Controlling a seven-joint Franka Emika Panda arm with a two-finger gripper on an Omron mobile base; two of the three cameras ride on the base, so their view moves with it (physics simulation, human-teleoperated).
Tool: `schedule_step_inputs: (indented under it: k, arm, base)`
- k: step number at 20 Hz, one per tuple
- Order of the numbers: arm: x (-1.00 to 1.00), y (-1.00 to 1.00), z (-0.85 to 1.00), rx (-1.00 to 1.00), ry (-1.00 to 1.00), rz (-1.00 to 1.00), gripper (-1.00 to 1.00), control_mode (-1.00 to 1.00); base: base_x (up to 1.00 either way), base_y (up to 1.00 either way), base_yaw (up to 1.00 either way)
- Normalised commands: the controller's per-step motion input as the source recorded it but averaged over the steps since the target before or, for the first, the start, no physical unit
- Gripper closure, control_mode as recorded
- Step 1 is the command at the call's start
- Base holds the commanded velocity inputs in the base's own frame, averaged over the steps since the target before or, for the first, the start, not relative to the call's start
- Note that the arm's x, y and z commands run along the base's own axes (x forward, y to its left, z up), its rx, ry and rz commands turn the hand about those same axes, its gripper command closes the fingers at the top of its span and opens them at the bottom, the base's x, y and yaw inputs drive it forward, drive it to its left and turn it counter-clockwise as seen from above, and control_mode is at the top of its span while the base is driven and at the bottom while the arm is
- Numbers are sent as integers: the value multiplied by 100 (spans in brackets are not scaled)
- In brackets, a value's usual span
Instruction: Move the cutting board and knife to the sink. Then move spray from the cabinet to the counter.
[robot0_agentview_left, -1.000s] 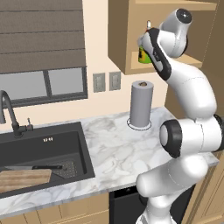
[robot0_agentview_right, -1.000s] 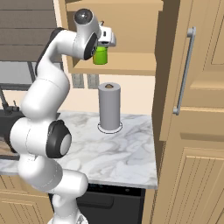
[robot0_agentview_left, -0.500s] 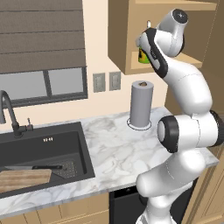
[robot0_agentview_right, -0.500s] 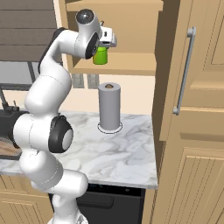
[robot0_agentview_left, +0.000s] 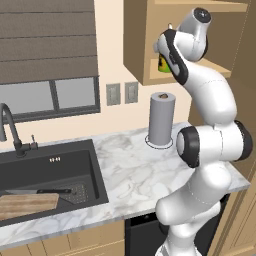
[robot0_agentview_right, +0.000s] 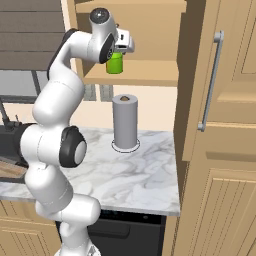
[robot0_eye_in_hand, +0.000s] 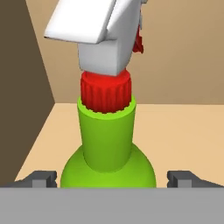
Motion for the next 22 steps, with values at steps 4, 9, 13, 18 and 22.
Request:
schedule_step_inputs:
  k: [4,9,13,18,22]
  arm:
    - [1,0,0,0,2,0,-100,-100]
    - [0,0,-2,0,1,0,-100,-100]
    - [0,0,-10,0,0,0,-100,-100]
    - [0,0,-9,0,1,0,-100,-100]
    - [0,0,-13,0,0,0,-100,-100]
  base:
    - [0,0,0]
    - [0,0,0]
    - [0,0,0]
    - [0,0,0]
    - [0,0,0]
